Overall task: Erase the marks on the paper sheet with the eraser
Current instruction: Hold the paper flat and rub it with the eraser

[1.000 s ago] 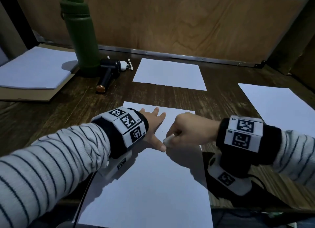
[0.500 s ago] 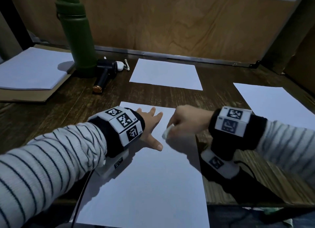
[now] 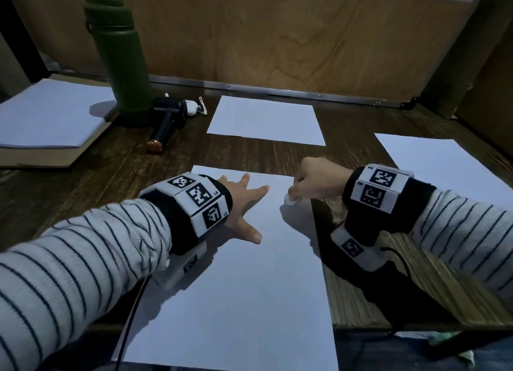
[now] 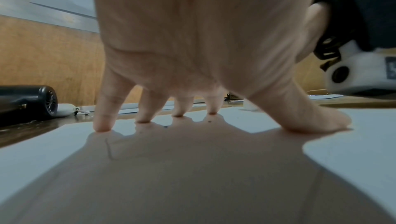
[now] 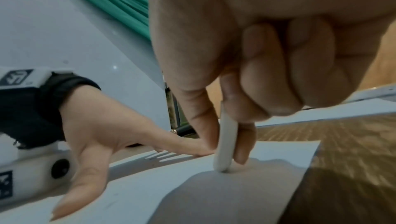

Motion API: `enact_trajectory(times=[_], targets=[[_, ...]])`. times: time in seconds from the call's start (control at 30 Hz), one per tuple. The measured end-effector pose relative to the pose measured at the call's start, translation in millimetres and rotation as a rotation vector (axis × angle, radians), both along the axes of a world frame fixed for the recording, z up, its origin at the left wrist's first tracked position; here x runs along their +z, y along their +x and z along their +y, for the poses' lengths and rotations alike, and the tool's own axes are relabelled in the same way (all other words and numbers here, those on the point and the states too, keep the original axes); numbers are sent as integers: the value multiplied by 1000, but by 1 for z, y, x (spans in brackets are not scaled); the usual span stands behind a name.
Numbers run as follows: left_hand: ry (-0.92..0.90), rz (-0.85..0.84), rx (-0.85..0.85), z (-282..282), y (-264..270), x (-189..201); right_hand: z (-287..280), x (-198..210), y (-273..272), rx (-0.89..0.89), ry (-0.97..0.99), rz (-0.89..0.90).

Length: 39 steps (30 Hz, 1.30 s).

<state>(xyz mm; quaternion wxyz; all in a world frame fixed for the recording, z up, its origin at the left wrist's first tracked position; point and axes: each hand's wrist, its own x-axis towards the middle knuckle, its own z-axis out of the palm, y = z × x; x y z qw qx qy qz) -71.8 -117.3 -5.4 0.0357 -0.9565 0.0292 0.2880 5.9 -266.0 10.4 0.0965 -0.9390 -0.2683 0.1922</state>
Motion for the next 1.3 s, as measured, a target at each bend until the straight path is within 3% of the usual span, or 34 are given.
enact_trajectory(times=[0.13,0.33,0.57,0.8,0.93,1.13,1.3], targets=[[-7,9,5,1,1,-1,13,-4,-17,73,9,62],[4,8,4,2,2,-2,-7,6,-13,-2,-136,96],[-12,-6,-26,2,4,-5,25,1,-32,59,-51,55],[-14,-17,-8,5,3,-6,-1,10,-26,-34,-212,-4],[-16,-6,-12,4,3,-6,21,4,-37,26,-120,3],[-21,-24,-7,5,2,-7,-4,12,-26,-83,-179,13],[-17,-23,-27,0,-1,-1,25,10,-37,-5,-123,10]])
